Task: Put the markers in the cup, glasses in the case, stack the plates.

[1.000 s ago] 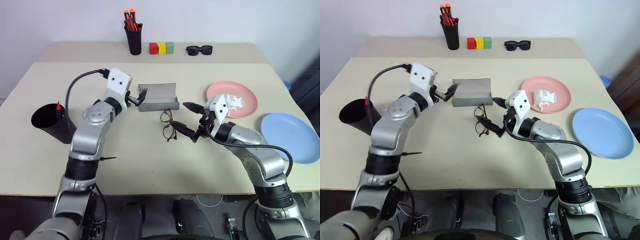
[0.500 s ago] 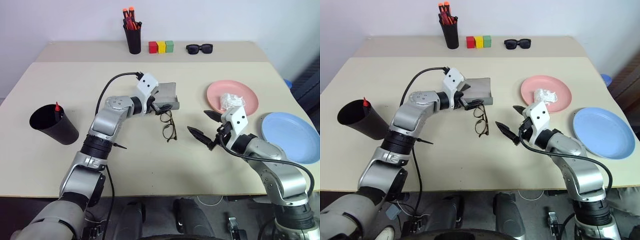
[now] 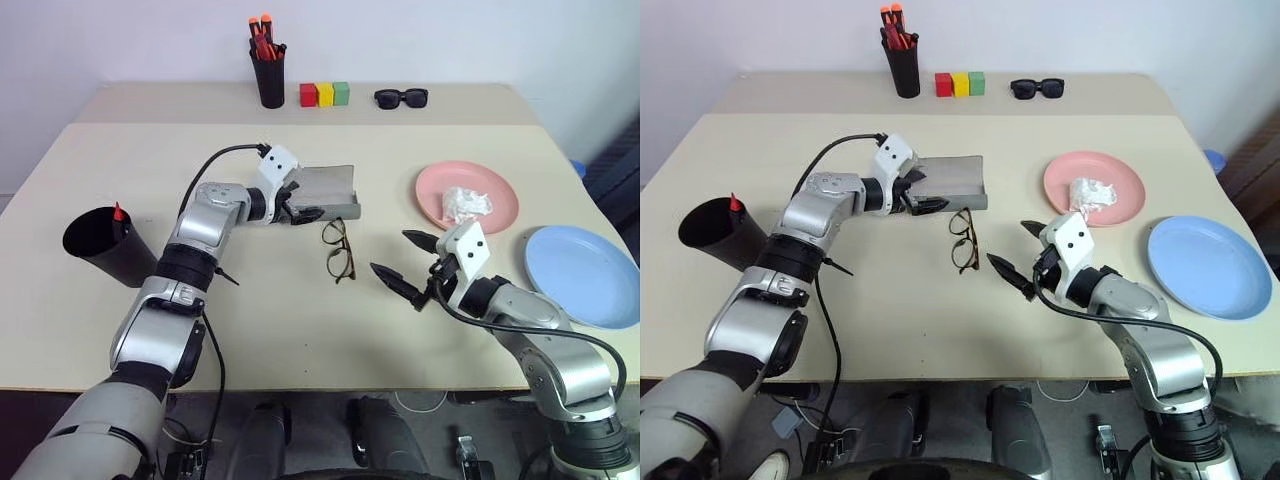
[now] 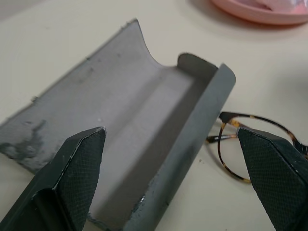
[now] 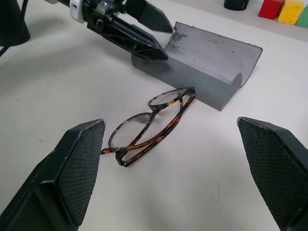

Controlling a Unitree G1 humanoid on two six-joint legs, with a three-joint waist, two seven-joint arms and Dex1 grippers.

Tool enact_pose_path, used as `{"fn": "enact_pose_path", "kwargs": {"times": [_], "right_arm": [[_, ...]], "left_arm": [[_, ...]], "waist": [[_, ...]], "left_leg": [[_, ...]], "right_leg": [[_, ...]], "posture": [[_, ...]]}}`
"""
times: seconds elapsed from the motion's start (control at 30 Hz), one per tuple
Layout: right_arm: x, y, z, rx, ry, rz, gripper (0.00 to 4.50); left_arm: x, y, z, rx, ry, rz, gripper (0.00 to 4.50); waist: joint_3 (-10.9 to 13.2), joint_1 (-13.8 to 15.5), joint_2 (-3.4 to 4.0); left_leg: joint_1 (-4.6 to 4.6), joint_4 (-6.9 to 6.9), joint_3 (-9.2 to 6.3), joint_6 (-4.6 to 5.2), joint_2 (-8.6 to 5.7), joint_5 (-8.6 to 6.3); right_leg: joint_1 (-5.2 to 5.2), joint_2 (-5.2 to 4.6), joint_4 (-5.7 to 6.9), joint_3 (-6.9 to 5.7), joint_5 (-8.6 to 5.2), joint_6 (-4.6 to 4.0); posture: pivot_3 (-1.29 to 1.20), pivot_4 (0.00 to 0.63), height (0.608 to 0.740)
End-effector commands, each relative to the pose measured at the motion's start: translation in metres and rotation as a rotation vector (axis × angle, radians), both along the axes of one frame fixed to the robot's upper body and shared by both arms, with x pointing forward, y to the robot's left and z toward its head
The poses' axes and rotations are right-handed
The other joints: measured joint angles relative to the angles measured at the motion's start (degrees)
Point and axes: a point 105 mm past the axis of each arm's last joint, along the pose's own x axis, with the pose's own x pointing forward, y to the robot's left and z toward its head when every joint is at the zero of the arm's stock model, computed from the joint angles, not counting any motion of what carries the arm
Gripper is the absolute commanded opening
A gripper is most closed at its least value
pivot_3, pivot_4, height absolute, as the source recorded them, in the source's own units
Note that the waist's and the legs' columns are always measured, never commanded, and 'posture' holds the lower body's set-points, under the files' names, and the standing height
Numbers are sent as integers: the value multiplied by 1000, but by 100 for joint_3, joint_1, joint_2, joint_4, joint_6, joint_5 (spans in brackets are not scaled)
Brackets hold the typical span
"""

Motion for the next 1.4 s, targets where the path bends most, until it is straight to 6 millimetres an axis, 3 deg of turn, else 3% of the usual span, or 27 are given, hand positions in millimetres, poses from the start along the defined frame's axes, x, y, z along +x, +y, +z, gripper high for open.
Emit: {"fn": "enact_pose_path", "kwargs": {"times": [0.03, 0.63, 0.73, 0.97, 1.2, 1.4], "right_arm": [[-2, 6, 11, 1, -53, 18, 4500], [-5, 17, 11, 12, -48, 30, 4500], [-5, 18, 11, 14, -50, 31, 4500], [-6, 19, 12, 20, -51, 27, 4500], [-6, 20, 12, 22, -50, 27, 4500], [-6, 19, 13, 18, -50, 31, 4500]], "left_arm": [[5, -4, 17, 16, -62, -29, 4472], [13, 1, 3, 164, -47, -93, 4472], [15, 2, 3, 178, -48, -91, 3589], [15, 5, -1, 215, -46, -111, 39], [22, 12, 8, 206, -126, -58, 39], [5, 29, 29, 171, -205, -212, 39]], "waist": [[0, 4, 0], [0, 5, -1], [1, 5, -2], [1, -3, -2], [1, 2, -2], [1, -24, -2]], "left_leg": [[0, 0, 0, 0, 0, 0], [0, 5, 2, 0, -1, 0], [0, 5, 1, 0, -1, 0], [0, 5, 2, 0, -1, 0], [0, 7, 1, 0, -1, 0], [0, 5, 1, 0, 0, 0]], "right_leg": [[0, 0, 0, 0, 0, 0], [2, 0, 2, 0, 0, 1], [2, 0, 2, 0, 0, 1], [1, 0, 4, 0, 0, 1], [1, 0, 9, 0, 1, 1], [-3, 1, 13, 0, 1, 1]], "posture": [[0, 150, 740], [0, 150, 740], [0, 150, 740], [0, 150, 740], [0, 150, 740], [0, 150, 740]]}}
